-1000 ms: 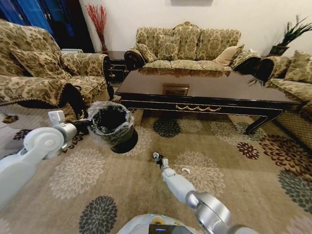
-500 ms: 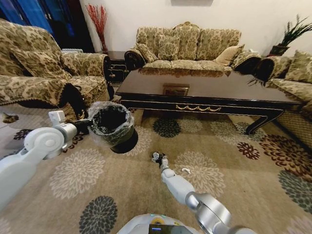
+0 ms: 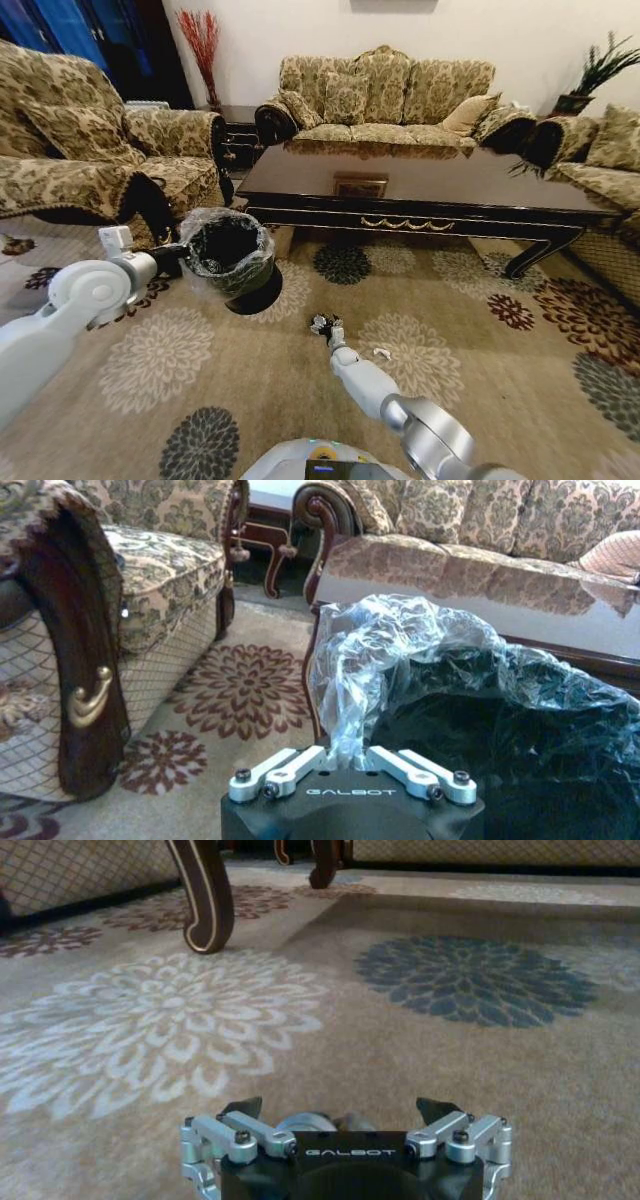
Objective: Move to the front of the table and pick up the trash from the floor, then place it into the trash bin.
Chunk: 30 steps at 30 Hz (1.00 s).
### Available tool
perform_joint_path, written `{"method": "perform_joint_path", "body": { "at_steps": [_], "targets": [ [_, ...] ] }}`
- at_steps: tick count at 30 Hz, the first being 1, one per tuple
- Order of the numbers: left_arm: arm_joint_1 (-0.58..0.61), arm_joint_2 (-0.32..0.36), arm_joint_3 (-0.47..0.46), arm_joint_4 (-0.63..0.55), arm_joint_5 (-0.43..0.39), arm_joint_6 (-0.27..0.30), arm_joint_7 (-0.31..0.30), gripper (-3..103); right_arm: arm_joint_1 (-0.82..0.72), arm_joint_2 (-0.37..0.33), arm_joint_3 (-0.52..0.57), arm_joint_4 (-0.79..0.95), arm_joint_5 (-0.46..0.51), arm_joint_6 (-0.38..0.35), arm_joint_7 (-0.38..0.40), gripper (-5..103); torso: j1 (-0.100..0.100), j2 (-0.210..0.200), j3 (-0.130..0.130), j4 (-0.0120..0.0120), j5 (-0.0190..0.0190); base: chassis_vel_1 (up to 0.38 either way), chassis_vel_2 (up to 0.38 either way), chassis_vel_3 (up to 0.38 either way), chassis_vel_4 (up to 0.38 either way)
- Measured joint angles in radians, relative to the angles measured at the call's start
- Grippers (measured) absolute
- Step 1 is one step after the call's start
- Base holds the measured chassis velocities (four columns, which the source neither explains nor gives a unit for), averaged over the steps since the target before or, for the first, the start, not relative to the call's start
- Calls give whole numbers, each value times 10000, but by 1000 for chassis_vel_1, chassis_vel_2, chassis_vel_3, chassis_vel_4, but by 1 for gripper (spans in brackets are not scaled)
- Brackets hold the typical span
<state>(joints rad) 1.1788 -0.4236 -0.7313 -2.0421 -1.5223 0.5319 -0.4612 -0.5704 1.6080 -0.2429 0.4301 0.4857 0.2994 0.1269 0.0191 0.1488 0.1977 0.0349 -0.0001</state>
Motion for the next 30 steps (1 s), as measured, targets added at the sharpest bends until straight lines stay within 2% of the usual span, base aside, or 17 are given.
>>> {"method": "perform_joint_path", "body": {
  "at_steps": [4,10,19,22,23,25,26,27,29,30],
  "targets": [
    [-41,-8,57,14,14,0,9,4,-22,0,3,-28,-45,-114,83,100,-5,1,-2,8,1,-13,15,13,-15],
    [-20,4,28,1,13,0,10,4,-86,0,-68,-31,-46,-320,123,100,-5,1,-1,4,1,0,0,0,0],
    [79,-77,-32,-57,49,0,11,4,-229,0,-281,-123,-58,-432,-237,101,-4,1,-1,4,0,0,0,0,0],
    [83,-92,-34,-63,64,0,11,4,-241,0,-287,-134,-66,-431,-283,98,-4,1,-1,4,0,0,0,0,0],
    [85,-107,-34,-63,87,-1,11,4,-244,0,-287,-146,-81,-427,-320,90,-4,1,-2,3,0,0,0,0,0],
    [86,-114,-34,-64,102,-2,11,4,-247,0,-287,-154,-93,-424,-334,90,-5,1,-2,3,1,0,0,0,0],
    [86,-123,-30,-61,119,-3,11,4,-248,0,-285,-165,-101,-423,-341,79,-4,1,-1,3,1,0,0,0,0],
    [86,-130,-20,-58,131,-5,11,4,-247,0,-278,-170,-102,-423,-341,73,-4,1,-1,4,1,0,0,0,0],
    [85,-133,-14,-55,139,-7,11,4,-245,0,-274,-178,-103,-423,-341,73,-4,1,-1,4,0,0,0,0,0],
    [85,-135,-8,-53,146,-9,11,4,-242,0,-271,-186,-104,-423,-341,68,-4,1,-1,3,0,0,0,0,0]
  ]
}}
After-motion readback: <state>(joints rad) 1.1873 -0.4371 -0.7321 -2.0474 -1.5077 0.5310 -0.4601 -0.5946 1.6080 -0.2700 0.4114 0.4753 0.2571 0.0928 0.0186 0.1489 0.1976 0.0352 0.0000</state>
